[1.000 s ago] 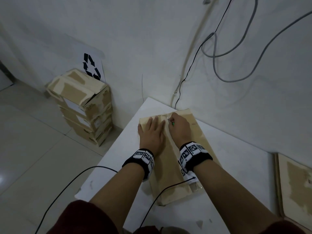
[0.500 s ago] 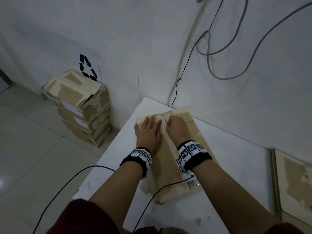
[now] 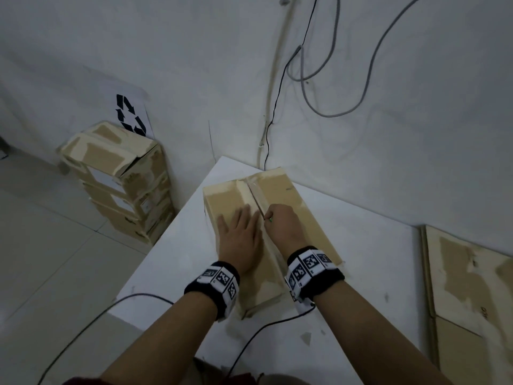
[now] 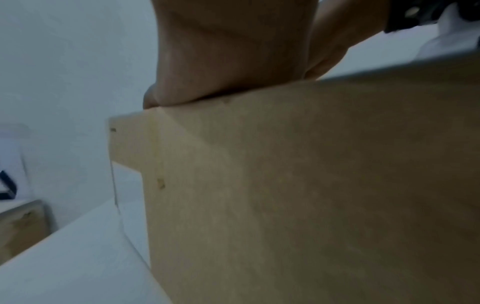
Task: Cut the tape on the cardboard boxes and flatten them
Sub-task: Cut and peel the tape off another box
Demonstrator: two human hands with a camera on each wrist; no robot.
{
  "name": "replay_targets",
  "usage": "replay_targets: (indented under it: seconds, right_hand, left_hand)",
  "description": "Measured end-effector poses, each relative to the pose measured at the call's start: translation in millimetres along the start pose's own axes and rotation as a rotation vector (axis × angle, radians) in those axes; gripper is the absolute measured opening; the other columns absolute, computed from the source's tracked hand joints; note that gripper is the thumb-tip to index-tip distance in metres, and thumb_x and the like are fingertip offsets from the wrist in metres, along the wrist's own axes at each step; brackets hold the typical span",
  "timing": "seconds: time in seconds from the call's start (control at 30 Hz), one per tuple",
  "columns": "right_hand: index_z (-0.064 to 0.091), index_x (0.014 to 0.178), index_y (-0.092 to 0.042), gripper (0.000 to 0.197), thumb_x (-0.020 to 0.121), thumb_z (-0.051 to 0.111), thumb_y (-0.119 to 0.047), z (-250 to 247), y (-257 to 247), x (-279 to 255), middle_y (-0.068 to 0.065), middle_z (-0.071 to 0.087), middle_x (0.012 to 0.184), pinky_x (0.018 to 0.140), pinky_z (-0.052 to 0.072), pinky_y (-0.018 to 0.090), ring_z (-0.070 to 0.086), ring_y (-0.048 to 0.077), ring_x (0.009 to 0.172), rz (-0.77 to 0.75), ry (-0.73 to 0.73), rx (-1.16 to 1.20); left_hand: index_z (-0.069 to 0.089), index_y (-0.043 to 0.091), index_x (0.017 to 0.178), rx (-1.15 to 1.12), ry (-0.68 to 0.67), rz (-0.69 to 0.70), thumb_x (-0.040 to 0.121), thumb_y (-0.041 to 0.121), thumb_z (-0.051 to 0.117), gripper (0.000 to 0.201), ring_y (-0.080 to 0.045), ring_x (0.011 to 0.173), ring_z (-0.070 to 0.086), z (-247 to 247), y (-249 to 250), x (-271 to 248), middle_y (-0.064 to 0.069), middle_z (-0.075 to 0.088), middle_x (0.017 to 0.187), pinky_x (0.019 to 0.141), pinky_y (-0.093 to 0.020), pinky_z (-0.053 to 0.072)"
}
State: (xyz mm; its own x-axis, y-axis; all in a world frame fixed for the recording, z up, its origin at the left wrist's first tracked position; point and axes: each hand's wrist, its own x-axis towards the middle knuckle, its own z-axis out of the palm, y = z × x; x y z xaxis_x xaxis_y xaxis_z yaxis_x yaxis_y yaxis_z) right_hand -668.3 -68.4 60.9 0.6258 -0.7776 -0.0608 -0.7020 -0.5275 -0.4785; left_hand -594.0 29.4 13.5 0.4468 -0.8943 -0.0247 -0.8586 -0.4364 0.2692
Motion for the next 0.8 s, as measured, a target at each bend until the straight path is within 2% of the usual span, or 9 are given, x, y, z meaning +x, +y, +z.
replay_targets:
  seconds: [0.07, 0.13, 0.23, 0.3, 0.57, 0.63, 0.73, 0.8]
  right_hand:
    - [0.066, 0.09, -0.003, 0.011, 0.089, 0.056, -0.008, -0.1, 3.5, -7.5, 0.014, 0.066, 0.094, 0.073, 0.049, 0.036, 0.062, 0.032, 0.087, -0.003, -0.009, -0.006]
    - [0.065, 0.086, -0.002, 0.01, 0.088, 0.057, -0.007, -1.8, 8.0, -21.5, 0.014, 0.066, 0.091, 0.073, 0.051, 0.038, 0.062, 0.032, 0.085, 0.002, -0.012, 0.007]
    - [0.065, 0.083, -0.002, 0.01, 0.088, 0.058, -0.008, -6.5, 17.8, -49.6, 0.013, 0.065, 0.085, 0.071, 0.053, 0.041, 0.061, 0.029, 0.079, 0.023, -0.009, 0.024]
    - [0.064, 0.081, -0.002, 0.011, 0.088, 0.057, -0.007, -9.4, 23.3, -68.1, 0.011, 0.064, 0.082, 0.066, 0.052, 0.038, 0.06, 0.027, 0.074, 0.052, -0.011, 0.022]
    - [0.061, 0.075, 0.001, 0.013, 0.086, 0.056, -0.003, -6.1, 42.4, -117.4, 0.014, 0.061, 0.078, 0.064, 0.048, 0.039, 0.059, 0.025, 0.073, 0.155, 0.018, 0.117]
    - [0.058, 0.071, -0.003, 0.015, 0.085, 0.058, -0.002, -5.8, 44.6, -128.0, 0.009, 0.058, 0.074, 0.06, 0.045, 0.033, 0.056, 0.02, 0.07, 0.182, 0.041, 0.177]
    - [0.054, 0.068, -0.016, 0.025, 0.088, 0.06, -0.005, -5.4, 48.0, -141.6, -0.006, 0.051, 0.068, 0.054, 0.035, 0.017, 0.047, 0.003, 0.061, 0.232, 0.075, 0.233]
    - [0.054, 0.068, -0.019, 0.027, 0.09, 0.062, -0.007, -3.2, 50.6, -150.2, -0.011, 0.049, 0.066, 0.052, 0.033, 0.012, 0.047, 0.001, 0.06, 0.261, 0.103, 0.247]
  left_hand:
    - [0.015, 0.025, 0.154, 0.021, 0.027, -0.001, 0.089, 0.045, -0.01, 0.073, -0.023, 0.149, 0.006, 5.8, 1.7, -5.7, -0.003, 0.009, 0.162, 0.115, -0.059, 0.0]
    - [0.015, 0.025, 0.154, 0.029, 0.029, 0.008, 0.087, 0.046, -0.012, 0.075, -0.023, 0.149, 0.007, 5.5, -0.2, -7.0, -0.003, 0.011, 0.162, 0.115, -0.057, 0.0]
    - [0.016, 0.025, 0.154, 0.022, 0.028, -0.002, 0.1, 0.042, 0.007, 0.057, -0.022, 0.149, 0.006, 4.4, 1.4, -7.9, -0.002, 0.011, 0.161, 0.116, -0.056, -0.001]
    - [0.017, 0.026, 0.154, -0.002, 0.036, -0.024, 0.103, 0.037, 0.018, 0.052, -0.02, 0.149, 0.005, 6.1, 2.6, -7.2, -0.001, 0.012, 0.162, 0.117, -0.055, -0.003]
    - [0.02, 0.026, 0.153, 0.013, 0.04, -0.012, 0.104, 0.034, 0.021, 0.05, -0.021, 0.149, 0.007, 10.3, 0.3, -2.1, -0.001, 0.013, 0.161, 0.115, -0.057, -0.001]
    - [0.02, 0.025, 0.153, 0.017, 0.037, -0.011, 0.104, 0.034, 0.02, 0.05, -0.022, 0.149, 0.007, 11.1, -0.9, -2.3, -0.002, 0.013, 0.161, 0.115, -0.057, 0.0]
    - [0.019, 0.025, 0.153, 0.019, 0.016, -0.009, 0.104, 0.034, 0.02, 0.05, -0.023, 0.148, 0.007, 11.4, -0.6, -1.0, -0.002, 0.012, 0.161, 0.115, -0.058, -0.001]
    - [0.02, 0.024, 0.153, 0.025, 0.004, -0.01, 0.103, 0.034, 0.02, 0.05, -0.024, 0.148, 0.008, 12.5, 0.3, 0.0, -0.004, 0.013, 0.161, 0.114, -0.059, 0.001]
